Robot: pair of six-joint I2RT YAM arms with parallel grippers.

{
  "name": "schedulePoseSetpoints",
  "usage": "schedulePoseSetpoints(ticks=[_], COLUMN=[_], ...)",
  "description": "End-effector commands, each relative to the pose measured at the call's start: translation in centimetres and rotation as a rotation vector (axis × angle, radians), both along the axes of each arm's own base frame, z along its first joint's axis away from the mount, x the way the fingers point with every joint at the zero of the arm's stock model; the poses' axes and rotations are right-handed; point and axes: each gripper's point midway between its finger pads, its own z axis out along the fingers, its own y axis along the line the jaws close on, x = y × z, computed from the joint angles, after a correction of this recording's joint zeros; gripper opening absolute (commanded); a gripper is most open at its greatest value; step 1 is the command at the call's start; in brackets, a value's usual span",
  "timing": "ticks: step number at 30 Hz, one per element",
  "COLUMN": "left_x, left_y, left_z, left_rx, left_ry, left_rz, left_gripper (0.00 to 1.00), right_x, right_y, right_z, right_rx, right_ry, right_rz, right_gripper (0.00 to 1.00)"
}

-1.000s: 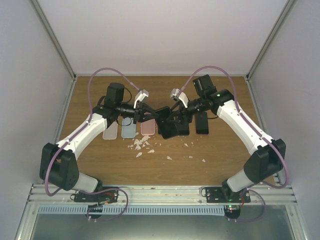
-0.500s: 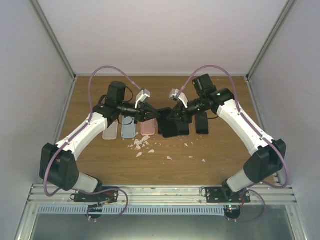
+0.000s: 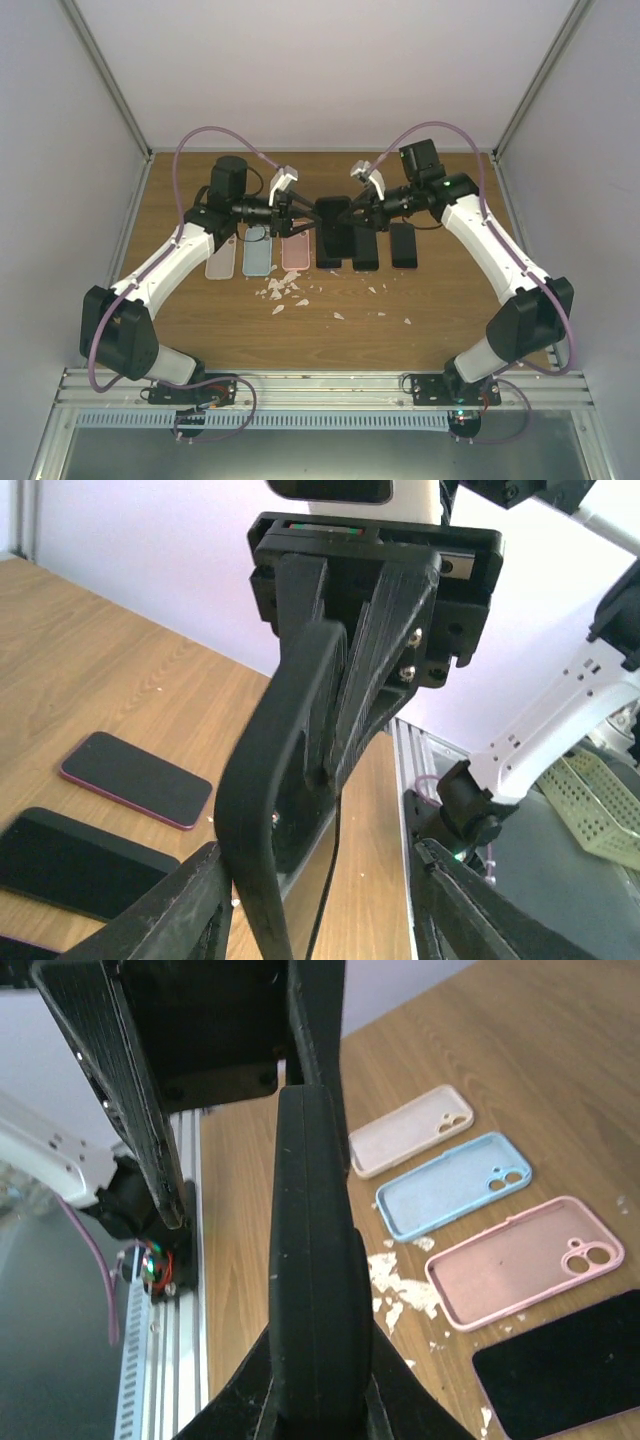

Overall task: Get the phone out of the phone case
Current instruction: Pick up the phone at the center of the board.

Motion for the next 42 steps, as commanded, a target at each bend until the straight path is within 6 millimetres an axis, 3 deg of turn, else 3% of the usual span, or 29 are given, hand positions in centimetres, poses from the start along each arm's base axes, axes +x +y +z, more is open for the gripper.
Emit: schedulePoseSetpoints(ticks=[1, 7, 13, 22, 42], left_x=[0.8, 0.6, 0.4, -0.7, 0.2], left_y=[0.7, 1.0, 1.0, 0.4, -0.6], left_z=[1.7, 1.1, 1.1, 0.6, 0.5], left_rx=[-0.051, -0.056, -0.071, -0.077, -0.076], left_ry=[-0.011, 0.009, 0.012, 0.029, 0.065], left_rz=[0.026, 0.043, 0.043, 0.010, 0.024], left_gripper=[0.50, 0.50, 0.49, 0.45, 0.45], right_x=[2.7, 3.6, 3.0, 2.5, 1.5], right_y=[-1.5, -3.4, -3.6, -3.5, -3.4], right_z=[6.0, 9.0, 10.6, 10.7, 10.8], right_rx=[0.202, 0.347, 0.413, 0.437, 0.444], right_ry=[-0.055, 0.013, 0.059, 0.100, 0.105], right_rz=[-0.051, -0.058, -0.029, -0.009, 0.018], right_gripper=[0.00, 0.01, 0.01, 0.01, 0.01])
